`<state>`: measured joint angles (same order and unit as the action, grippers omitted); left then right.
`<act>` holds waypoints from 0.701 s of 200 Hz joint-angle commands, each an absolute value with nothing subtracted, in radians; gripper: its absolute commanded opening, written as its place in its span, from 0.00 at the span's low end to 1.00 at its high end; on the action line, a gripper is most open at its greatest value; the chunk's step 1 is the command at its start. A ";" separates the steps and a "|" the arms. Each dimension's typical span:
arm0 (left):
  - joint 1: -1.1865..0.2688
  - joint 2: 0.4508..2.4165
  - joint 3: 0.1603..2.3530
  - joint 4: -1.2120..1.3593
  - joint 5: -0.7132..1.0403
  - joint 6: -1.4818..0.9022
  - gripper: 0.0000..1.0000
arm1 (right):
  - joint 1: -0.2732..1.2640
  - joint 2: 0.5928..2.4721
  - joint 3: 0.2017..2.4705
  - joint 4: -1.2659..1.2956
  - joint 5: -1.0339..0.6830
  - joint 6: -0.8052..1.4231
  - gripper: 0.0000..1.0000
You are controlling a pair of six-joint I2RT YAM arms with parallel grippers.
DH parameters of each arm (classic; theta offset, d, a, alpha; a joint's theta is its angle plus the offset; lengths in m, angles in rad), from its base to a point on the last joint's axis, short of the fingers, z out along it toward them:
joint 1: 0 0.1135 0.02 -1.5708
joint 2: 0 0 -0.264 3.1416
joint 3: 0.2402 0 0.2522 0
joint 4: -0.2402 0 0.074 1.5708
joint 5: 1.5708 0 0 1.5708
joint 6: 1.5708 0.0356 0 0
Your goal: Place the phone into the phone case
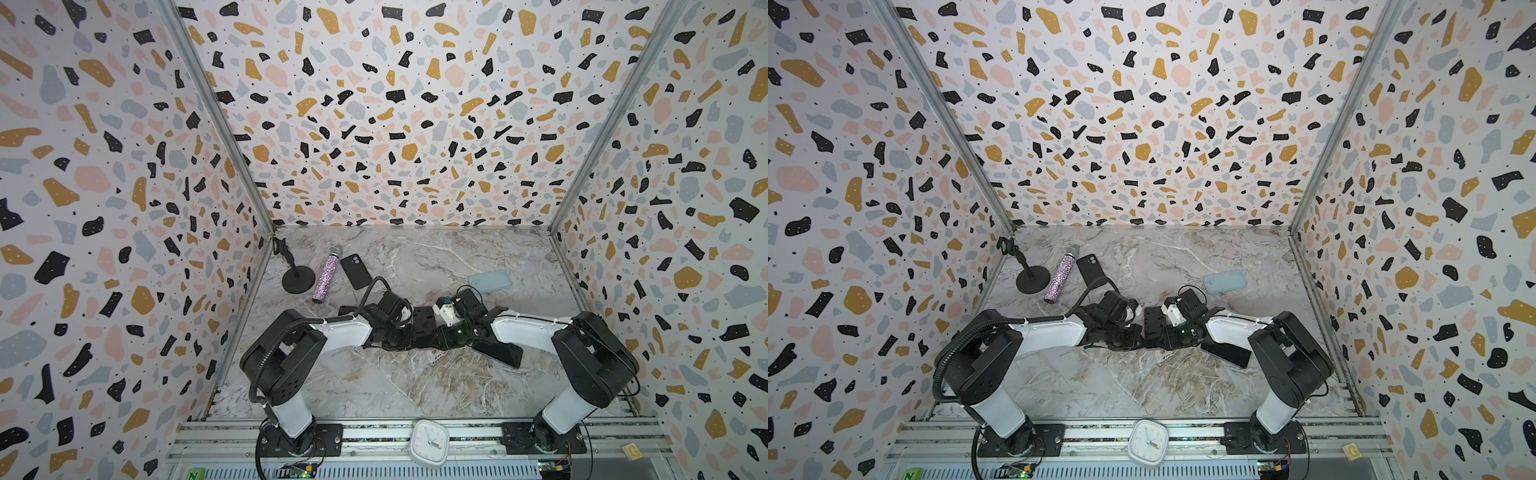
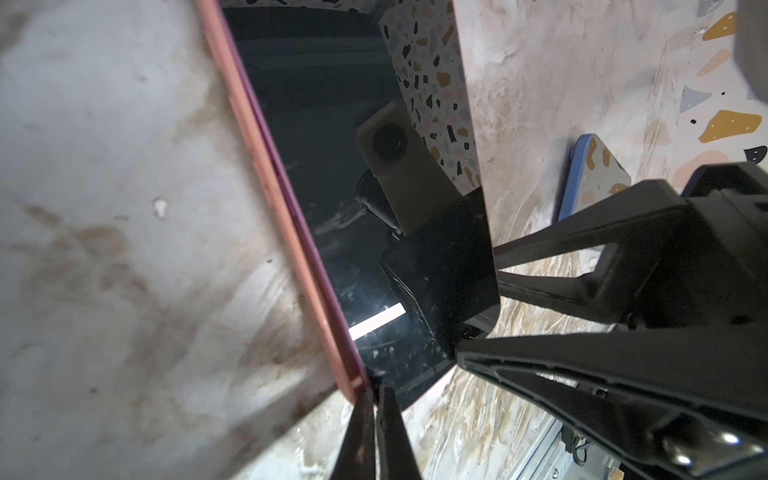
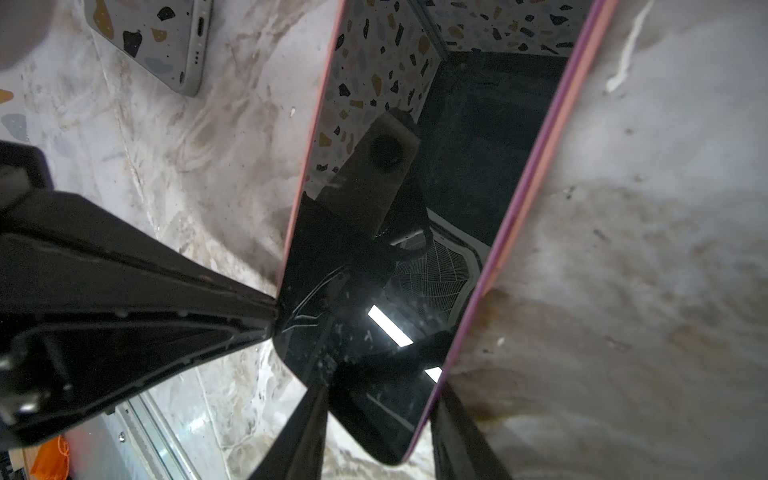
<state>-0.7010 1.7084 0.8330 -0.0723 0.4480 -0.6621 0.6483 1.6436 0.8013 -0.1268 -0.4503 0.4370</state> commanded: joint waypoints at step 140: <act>-0.728 1.817 0.790 -0.105 0.295 -0.618 0.00 | 0.807 1.713 0.839 -0.132 -0.363 0.472 0.37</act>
<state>-0.7013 1.7130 0.8242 -0.0784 0.4355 -0.6609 0.7238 1.6596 0.8417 -0.1104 -0.2771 0.5110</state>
